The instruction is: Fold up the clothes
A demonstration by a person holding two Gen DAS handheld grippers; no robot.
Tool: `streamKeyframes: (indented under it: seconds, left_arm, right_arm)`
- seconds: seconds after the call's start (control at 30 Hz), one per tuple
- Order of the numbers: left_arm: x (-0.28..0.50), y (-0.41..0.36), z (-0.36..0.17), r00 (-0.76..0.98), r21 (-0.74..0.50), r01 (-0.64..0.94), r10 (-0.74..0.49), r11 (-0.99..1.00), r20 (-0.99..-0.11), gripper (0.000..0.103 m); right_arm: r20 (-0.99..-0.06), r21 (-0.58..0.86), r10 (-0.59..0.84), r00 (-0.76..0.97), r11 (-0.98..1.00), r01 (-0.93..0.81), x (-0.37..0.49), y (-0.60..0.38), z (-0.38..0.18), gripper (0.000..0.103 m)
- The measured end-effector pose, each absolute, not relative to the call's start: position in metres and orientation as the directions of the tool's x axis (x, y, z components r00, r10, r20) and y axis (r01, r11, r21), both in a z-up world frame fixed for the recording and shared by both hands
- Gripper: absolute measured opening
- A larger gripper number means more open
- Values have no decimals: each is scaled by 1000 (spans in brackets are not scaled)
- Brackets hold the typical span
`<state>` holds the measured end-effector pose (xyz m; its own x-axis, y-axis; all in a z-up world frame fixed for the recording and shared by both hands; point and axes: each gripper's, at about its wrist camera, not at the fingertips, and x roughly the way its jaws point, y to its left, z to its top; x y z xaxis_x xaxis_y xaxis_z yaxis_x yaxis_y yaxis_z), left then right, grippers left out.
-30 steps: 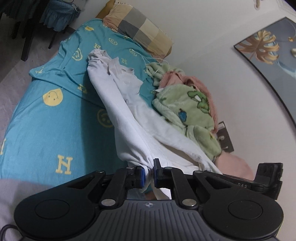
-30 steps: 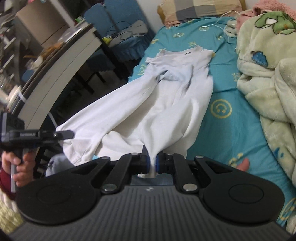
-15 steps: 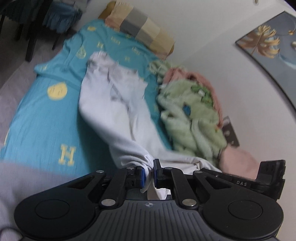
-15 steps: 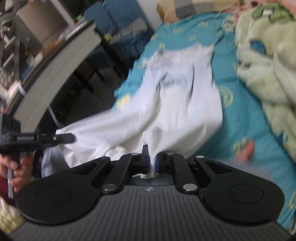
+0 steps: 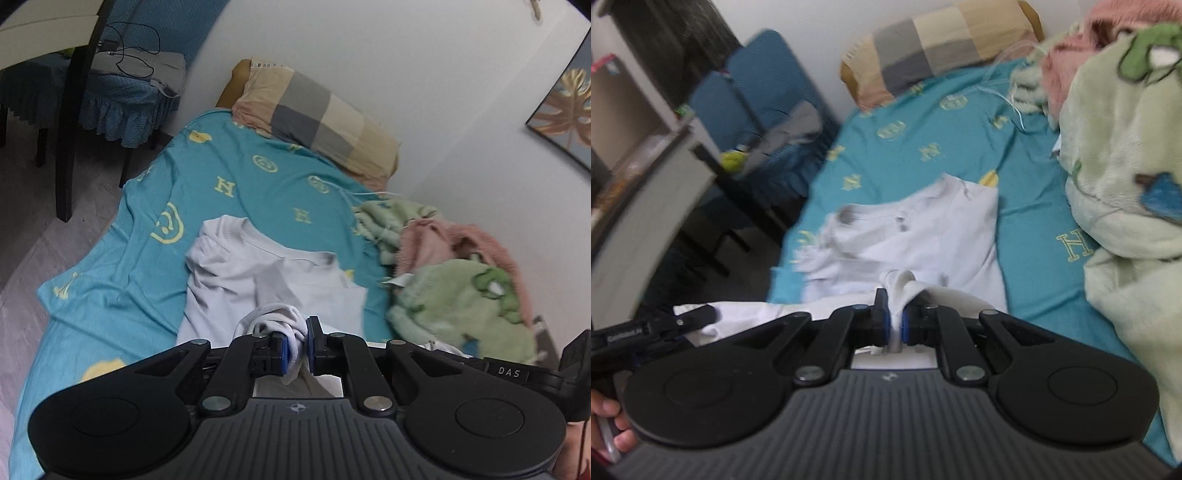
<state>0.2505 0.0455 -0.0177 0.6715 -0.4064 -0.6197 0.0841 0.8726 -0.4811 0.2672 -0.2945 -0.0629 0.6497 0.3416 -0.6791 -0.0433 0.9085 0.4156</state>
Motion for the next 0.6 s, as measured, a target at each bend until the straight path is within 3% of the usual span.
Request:
streamKeyframes:
  seconds: [0.23,0.43,0.53,0.57,0.6]
  left_arm:
    - [316,27,-109,603,-359,66,-324,931,-729,11]
    - [320,17,-132,589,-300,85,-291,950,-754,16]
    - [307,11,-118,611,-263,93,-263,960,-747,34]
    - [301,9,-113,623,-251,93,-252,964,-740,47]
    - [292,6,-105,637,-241,90,-242,966,-732,60]
  right_arm:
    - [-760,305,268,592,952,-39,330,-281,-142,11]
    - [-766,322,276,580,946,-25,338,-282,-156,12]
    - [-760,331,280,587,943,-21,331,-284,-147,14]
    - [-751,329,277,600,944,-24,324,-284,-141,16]
    - [-739,329,274,616,944,-26,316,-284,-134,28]
